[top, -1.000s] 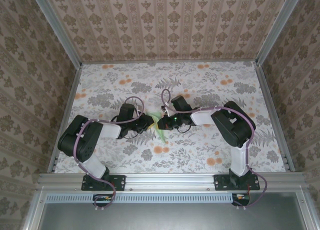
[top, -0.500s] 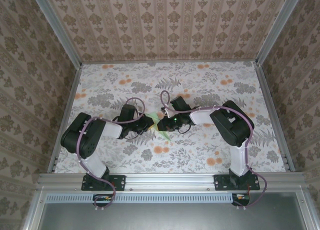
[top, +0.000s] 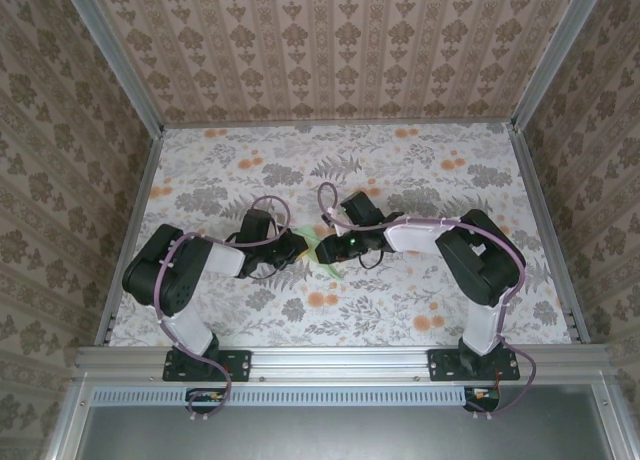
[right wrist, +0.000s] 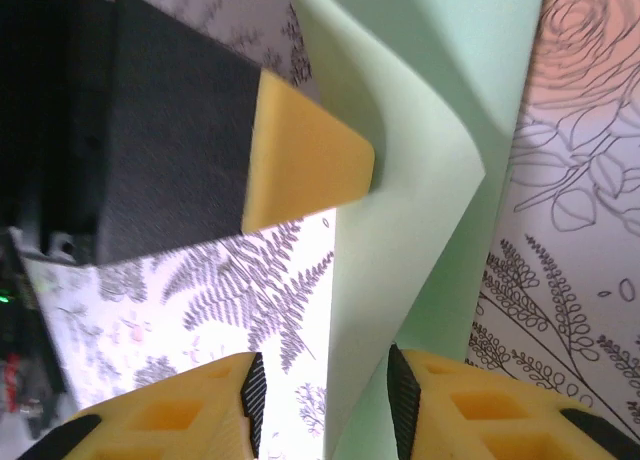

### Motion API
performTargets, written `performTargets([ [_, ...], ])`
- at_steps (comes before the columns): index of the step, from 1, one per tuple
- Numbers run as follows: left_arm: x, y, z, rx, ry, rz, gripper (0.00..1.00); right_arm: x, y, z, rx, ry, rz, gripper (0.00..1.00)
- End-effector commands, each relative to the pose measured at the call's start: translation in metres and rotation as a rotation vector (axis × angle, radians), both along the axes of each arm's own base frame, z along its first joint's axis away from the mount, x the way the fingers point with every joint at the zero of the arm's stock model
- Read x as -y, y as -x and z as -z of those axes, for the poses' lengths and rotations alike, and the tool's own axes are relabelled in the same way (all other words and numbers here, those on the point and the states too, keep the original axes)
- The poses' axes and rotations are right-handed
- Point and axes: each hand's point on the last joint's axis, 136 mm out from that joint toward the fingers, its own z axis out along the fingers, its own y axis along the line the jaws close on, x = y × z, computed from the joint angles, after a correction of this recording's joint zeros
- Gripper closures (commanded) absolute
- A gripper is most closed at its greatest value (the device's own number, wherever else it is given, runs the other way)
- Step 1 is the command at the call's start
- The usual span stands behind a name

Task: Fold a paper plane with a square sheet of paper (pick it up from the middle)
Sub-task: Fold the wing for the fifth time at the center of the table.

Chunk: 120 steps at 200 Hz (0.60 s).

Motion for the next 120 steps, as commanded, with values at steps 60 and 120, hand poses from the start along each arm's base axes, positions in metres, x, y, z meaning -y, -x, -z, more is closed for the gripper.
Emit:
performTargets([
  [60,-0.004,0.002,0.011,-0.018,-0.026,-0.005,0.89,0.002,0.011,0.020,0.075,0.156,-0.068,0.70],
  [120,-0.005,0.000,0.006,-0.011,-0.014,-0.008,0.89,0.003,0.009,0.024,0.081,0.158,-0.070,0.87],
])
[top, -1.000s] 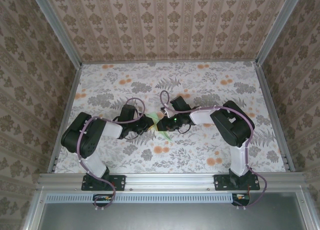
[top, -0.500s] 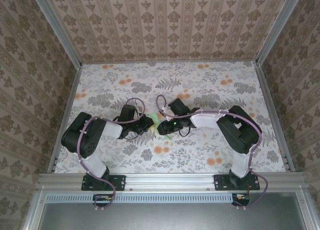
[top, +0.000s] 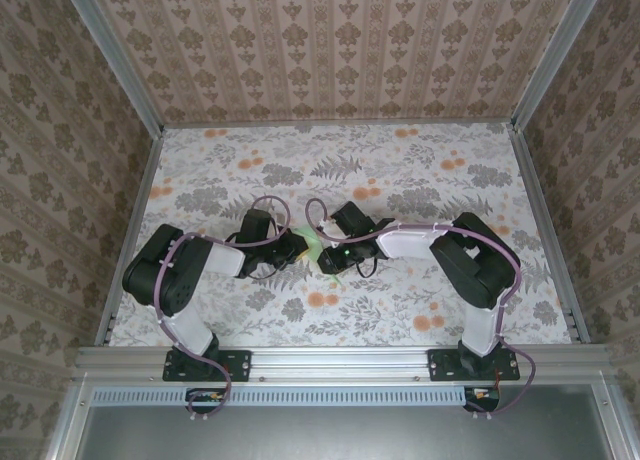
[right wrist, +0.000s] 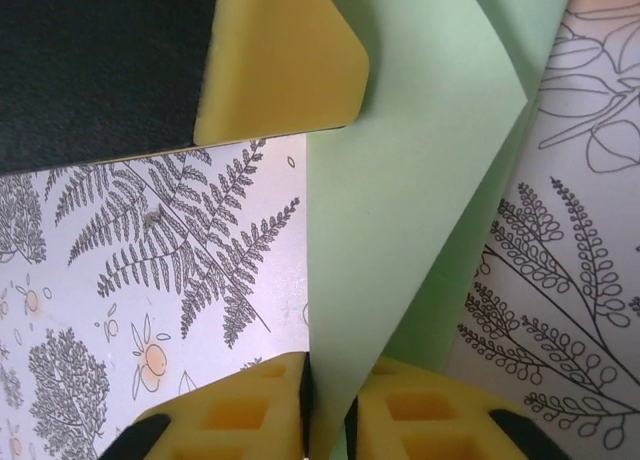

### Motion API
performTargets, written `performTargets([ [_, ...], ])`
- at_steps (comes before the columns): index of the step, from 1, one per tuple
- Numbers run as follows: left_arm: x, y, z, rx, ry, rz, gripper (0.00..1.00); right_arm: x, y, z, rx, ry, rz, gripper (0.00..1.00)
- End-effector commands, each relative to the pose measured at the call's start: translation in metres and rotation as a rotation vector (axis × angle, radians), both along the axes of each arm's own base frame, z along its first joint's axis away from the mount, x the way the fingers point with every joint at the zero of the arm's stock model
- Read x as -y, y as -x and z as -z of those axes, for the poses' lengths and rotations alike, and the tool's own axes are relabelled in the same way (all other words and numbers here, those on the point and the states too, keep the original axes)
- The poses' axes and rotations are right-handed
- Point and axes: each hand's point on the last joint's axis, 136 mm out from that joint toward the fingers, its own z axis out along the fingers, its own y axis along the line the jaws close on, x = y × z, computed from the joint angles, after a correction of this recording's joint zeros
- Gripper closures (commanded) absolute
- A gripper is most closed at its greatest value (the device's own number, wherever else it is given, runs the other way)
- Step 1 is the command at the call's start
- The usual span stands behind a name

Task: Fold a paper plane with a square sheet of paper (pick it up from the middle)
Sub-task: Fold the wing for the fifth time at the center of the table.

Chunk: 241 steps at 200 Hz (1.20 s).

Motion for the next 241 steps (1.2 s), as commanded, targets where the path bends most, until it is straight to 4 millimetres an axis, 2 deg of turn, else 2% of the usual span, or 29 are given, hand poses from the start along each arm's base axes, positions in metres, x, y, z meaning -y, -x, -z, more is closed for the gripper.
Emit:
performTargets([
  [1,-0.005,0.000,0.005,-0.010,-0.014,-0.008,0.89,-0.001,-0.002,0.006,0.005,0.019,-0.012,0.87],
  [44,-0.003,0.001,-0.020,0.064,0.019,0.025,0.89,-0.007,-0.002,-0.006,-0.044,-0.080,0.005,0.97],
  [65,-0.006,0.006,-0.029,0.104,0.021,0.034,0.88,-0.007,-0.008,-0.015,-0.093,-0.164,0.037,0.99],
  [102,-0.009,0.017,-0.036,0.156,0.017,0.051,0.87,-0.009,-0.009,-0.019,-0.163,-0.241,0.060,0.99],
  [137,-0.003,0.022,-0.033,0.164,0.005,0.075,0.87,-0.009,-0.008,-0.011,-0.213,-0.238,0.077,0.99],
  [241,0.018,0.016,-0.017,0.123,0.052,0.094,0.88,-0.007,-0.003,0.007,-0.293,-0.212,0.088,0.99],
])
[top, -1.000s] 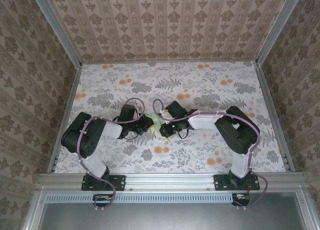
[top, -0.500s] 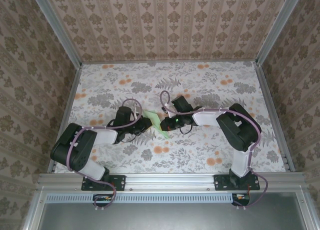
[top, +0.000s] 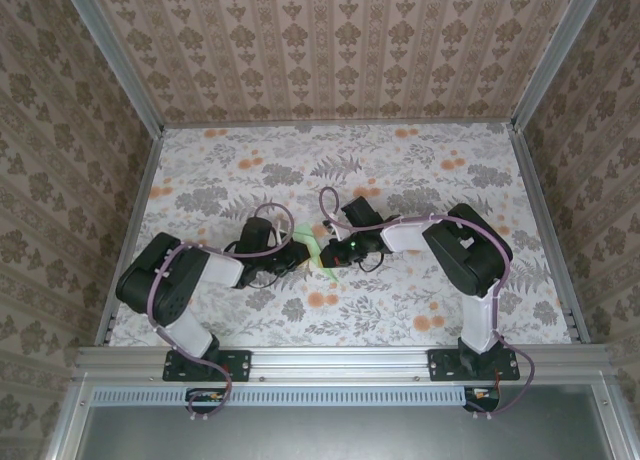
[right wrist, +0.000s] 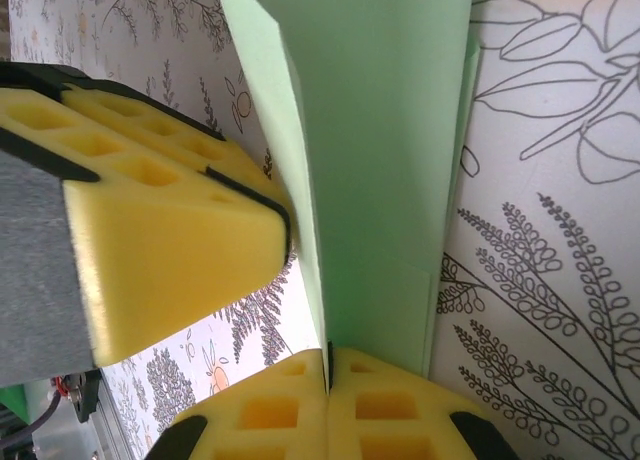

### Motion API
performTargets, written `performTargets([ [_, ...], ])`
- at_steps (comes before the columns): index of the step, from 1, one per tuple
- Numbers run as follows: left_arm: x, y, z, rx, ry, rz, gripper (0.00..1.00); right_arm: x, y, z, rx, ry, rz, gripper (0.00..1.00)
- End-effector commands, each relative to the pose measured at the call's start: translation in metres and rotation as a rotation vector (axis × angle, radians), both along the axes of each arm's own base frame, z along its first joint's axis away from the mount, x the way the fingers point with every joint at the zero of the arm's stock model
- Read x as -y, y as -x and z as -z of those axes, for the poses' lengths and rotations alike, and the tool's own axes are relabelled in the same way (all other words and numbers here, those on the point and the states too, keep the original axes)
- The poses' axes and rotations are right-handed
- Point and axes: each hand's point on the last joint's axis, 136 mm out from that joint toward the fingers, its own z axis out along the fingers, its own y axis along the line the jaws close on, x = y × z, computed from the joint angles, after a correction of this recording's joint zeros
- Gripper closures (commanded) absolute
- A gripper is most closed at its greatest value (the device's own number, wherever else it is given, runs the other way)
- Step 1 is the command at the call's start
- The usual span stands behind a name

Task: Fold a paper plane with a square sheet of paper (pick it up from the middle)
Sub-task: Fold the wing for the fifth time at the center of the table.

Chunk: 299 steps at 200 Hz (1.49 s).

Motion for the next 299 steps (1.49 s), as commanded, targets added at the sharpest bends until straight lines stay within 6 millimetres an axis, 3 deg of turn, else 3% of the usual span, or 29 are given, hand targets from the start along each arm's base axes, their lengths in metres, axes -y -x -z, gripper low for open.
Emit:
performTargets([
  [1,0.011,-0.009,-0.011,0.038,0.051,0.010,0.88,-0.001,0.002,0.005,-0.044,-0.002,-0.007,0.99],
  [50,0.011,-0.011,0.000,0.000,0.035,-0.002,0.89,0.001,0.003,0.008,-0.051,0.014,-0.009,0.99],
  [89,0.003,-0.006,0.020,-0.074,-0.039,-0.023,0.93,0.002,0.003,0.007,-0.049,0.023,-0.008,0.97],
  [122,-0.005,0.001,0.032,-0.119,-0.096,-0.029,0.95,0.003,0.008,0.000,-0.063,0.010,-0.013,0.87],
  [163,-0.007,0.003,0.035,-0.123,-0.113,-0.027,0.96,0.011,0.018,-0.012,-0.069,0.001,-0.007,0.80],
  [199,-0.008,0.003,0.035,-0.121,-0.115,-0.026,0.95,0.019,0.025,-0.007,-0.076,0.037,-0.012,0.80],
  [246,-0.009,0.004,0.036,-0.124,-0.117,-0.030,0.96,0.020,0.028,0.007,-0.111,0.056,-0.008,0.90],
  [280,-0.010,0.005,0.037,-0.129,-0.121,-0.033,0.95,0.024,0.026,0.021,-0.142,0.105,0.006,0.90],
  [299,-0.010,0.006,0.038,-0.130,-0.123,-0.033,0.96,0.024,0.026,0.014,-0.138,0.106,0.010,0.86],
])
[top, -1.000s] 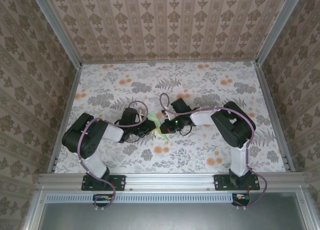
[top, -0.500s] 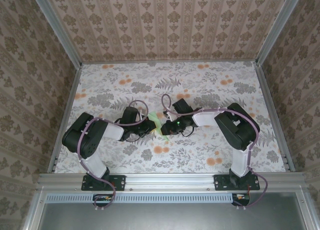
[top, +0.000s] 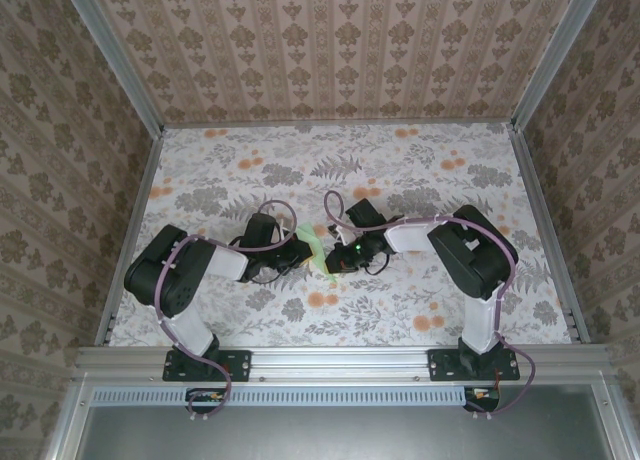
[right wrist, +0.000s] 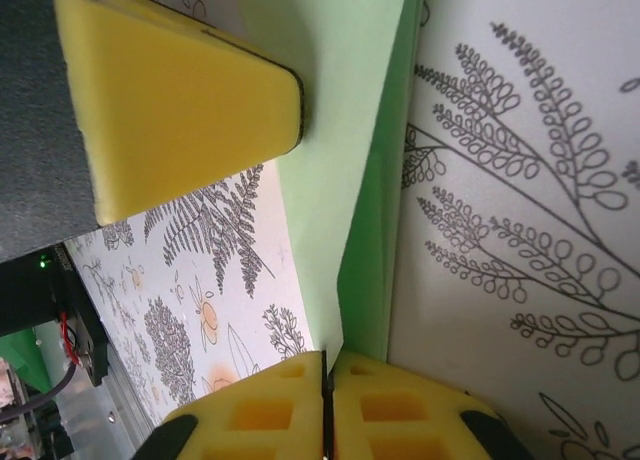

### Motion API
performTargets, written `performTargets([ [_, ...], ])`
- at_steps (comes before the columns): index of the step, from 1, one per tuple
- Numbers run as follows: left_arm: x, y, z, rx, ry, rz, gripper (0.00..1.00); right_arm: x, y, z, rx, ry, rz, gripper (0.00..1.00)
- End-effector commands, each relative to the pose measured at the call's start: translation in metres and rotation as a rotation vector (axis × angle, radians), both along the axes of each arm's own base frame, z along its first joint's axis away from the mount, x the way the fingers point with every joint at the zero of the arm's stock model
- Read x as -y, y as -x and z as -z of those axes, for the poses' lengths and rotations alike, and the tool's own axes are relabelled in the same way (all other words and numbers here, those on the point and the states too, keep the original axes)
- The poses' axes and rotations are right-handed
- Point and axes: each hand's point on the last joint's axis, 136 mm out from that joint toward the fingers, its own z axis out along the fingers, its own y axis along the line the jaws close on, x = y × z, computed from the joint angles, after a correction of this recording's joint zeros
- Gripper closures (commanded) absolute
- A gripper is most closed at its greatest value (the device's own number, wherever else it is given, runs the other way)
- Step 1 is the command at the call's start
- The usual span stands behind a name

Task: Fold a paper plane with a square sheet of paper (pick it up from the middle)
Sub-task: Fold the wing for the fifth time at the center of the table.

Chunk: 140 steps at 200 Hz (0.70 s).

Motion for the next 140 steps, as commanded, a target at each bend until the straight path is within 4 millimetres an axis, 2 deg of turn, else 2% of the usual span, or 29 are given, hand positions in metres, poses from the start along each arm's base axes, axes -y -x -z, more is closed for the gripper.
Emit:
performTargets([
  [1,-0.016,0.013,0.030,-0.066,-0.115,-0.020,0.96,0.009,0.006,0.010,-0.044,0.062,0.010,0.86],
  [28,-0.017,0.013,0.031,-0.065,-0.119,-0.023,0.96,0.011,0.005,-0.009,-0.005,0.054,0.008,0.81],
  [43,-0.017,0.013,0.031,-0.066,-0.119,-0.022,0.96,0.014,0.008,-0.012,-0.006,0.061,0.007,0.81],
  [74,-0.018,0.013,0.031,-0.065,-0.123,-0.023,0.96,0.018,0.016,-0.005,-0.023,0.083,-0.001,0.86],
  [115,-0.018,0.013,0.032,-0.068,-0.125,-0.024,0.96,0.022,0.021,0.020,-0.052,0.150,-0.008,0.88],
  [140,-0.019,0.013,0.032,-0.069,-0.126,-0.026,0.96,0.022,0.018,0.015,-0.037,0.156,-0.002,0.88],
])
